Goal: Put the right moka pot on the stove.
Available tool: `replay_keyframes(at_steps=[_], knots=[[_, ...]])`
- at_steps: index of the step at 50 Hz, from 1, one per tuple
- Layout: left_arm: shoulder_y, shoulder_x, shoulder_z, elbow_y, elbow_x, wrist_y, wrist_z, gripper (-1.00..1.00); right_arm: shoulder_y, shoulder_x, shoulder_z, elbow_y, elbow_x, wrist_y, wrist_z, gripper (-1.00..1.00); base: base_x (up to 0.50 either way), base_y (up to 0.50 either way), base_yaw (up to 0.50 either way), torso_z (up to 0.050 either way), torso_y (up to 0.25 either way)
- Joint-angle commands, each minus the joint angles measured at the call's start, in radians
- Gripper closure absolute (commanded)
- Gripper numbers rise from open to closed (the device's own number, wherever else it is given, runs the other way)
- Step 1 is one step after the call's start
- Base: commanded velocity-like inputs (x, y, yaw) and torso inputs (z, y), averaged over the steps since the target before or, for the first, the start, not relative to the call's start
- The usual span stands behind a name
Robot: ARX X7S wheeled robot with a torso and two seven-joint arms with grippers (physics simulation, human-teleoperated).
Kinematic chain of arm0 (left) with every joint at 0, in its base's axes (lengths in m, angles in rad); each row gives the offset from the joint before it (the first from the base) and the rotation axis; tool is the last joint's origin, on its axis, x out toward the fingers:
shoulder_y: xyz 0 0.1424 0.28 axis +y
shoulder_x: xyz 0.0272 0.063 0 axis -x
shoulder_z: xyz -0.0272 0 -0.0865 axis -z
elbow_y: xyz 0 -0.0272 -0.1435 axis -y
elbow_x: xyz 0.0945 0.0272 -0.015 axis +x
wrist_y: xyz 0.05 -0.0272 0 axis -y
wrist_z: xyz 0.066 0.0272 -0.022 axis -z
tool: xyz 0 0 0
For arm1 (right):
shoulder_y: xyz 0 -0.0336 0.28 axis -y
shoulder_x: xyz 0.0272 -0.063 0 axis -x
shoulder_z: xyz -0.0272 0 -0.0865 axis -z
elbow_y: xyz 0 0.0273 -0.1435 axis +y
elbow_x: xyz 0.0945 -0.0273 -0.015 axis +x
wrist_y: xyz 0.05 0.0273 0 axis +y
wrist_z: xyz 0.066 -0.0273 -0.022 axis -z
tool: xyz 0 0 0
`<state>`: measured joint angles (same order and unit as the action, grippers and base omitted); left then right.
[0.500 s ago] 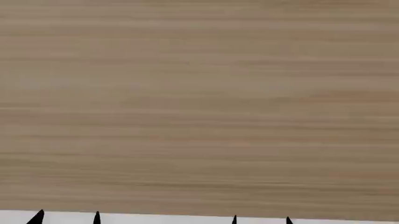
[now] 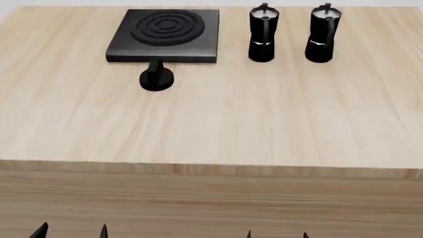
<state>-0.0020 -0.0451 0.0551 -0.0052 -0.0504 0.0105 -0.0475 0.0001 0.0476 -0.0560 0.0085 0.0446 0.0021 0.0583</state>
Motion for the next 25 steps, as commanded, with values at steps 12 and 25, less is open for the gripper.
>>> replay_keyframes(at_steps=[12, 25], knots=[[0.002, -0.037, 0.038, 0.005, -0.056, 0.022, -0.016, -1.00, 0.005, 0.031, -0.041, 0.008, 0.019, -0.006, 0.047, -1.00, 0.00, 0.00, 0.00, 0.039, 0.024], [-0.002, -0.049, 0.052, -0.001, -0.067, 0.025, -0.038, -1.00, 0.007, 0.045, -0.057, 0.015, 0.037, -0.010, 0.061, -1.00, 0.00, 0.00, 0.00, 0.050, 0.057]])
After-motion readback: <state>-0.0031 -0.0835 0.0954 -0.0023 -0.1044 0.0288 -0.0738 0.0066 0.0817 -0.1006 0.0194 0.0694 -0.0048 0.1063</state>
